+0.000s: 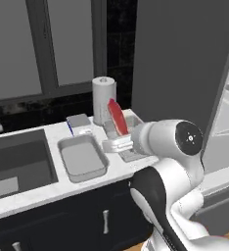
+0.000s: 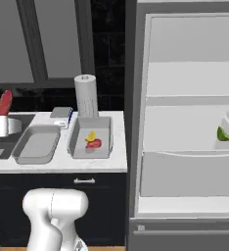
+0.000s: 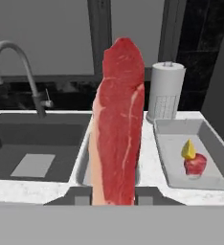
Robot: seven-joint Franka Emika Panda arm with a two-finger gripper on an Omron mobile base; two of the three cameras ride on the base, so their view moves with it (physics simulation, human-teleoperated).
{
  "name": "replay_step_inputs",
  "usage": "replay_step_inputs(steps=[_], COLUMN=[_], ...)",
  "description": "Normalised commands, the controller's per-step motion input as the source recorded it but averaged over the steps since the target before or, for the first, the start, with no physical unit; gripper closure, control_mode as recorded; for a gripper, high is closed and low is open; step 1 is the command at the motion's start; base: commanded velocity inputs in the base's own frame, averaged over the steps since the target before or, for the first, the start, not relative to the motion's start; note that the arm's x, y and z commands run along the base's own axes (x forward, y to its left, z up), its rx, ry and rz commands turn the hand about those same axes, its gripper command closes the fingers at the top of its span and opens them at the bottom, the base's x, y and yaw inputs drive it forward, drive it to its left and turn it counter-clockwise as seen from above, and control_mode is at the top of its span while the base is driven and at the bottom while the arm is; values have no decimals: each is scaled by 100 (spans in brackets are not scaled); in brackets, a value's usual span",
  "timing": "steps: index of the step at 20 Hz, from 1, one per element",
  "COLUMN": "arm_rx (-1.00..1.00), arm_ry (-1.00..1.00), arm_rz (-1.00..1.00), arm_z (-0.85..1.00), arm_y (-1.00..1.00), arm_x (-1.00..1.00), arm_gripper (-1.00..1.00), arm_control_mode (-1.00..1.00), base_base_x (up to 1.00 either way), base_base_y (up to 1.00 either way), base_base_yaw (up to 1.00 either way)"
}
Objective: Place one lemon wedge and one steak in each tupperware on the nearby counter, to pack two identical lunches.
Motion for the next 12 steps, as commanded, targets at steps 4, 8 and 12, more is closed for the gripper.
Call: replay_step_inputs(steps=[4,8,12], arm_rx=[0,9,12], arm_ry=[0,53,60], arm_rz=[0,-17,-14], arm_z=[0,-100,-100], arm_y=[0,17,0], arm_x=[0,59,20], arm_gripper=[100,100,100], arm_control_mode=[100,-100,-100], base_base_x=[78,0,0], base_base_y=[69,0,0], base_base_yaw=[-26,0,0])
